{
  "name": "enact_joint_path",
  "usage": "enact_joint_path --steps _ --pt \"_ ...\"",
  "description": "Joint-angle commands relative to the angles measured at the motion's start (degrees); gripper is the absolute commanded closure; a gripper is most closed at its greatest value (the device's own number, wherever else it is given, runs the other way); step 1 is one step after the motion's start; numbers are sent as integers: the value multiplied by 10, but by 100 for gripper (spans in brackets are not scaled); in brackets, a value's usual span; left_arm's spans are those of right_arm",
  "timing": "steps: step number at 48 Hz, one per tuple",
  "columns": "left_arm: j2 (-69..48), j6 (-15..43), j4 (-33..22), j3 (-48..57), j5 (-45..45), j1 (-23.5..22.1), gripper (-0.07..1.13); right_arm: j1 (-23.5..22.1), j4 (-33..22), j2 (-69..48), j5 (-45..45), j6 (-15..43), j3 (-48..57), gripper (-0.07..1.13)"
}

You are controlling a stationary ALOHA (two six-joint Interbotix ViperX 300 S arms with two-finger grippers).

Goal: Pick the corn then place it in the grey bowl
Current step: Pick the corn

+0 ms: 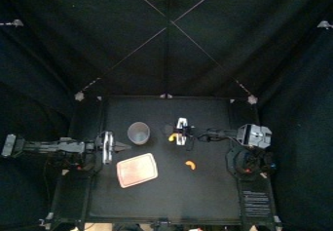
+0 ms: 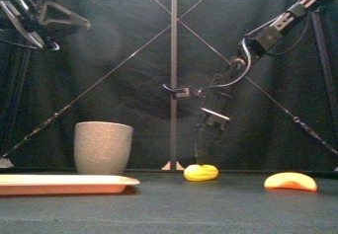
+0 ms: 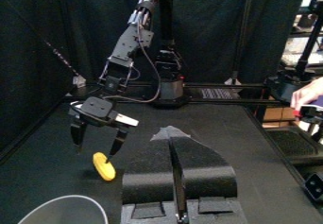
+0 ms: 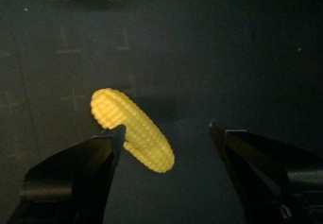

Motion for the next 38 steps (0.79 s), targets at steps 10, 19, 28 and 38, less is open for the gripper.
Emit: enact_joint_path --steps 10,19,28,38 --pt "1 0 1 -10 -1 1 106 11 23 7 -5 0 -9 2" --pt "1 0 1 -9 -1 2 106 10 21 8 -5 0 -9 4" --pt "1 0 1 -9 -1 4 106 13 24 15 -4 0 -5 20" --pt "1 0 1 -9 -1 4 106 15 26 25 -4 3 -11 47"
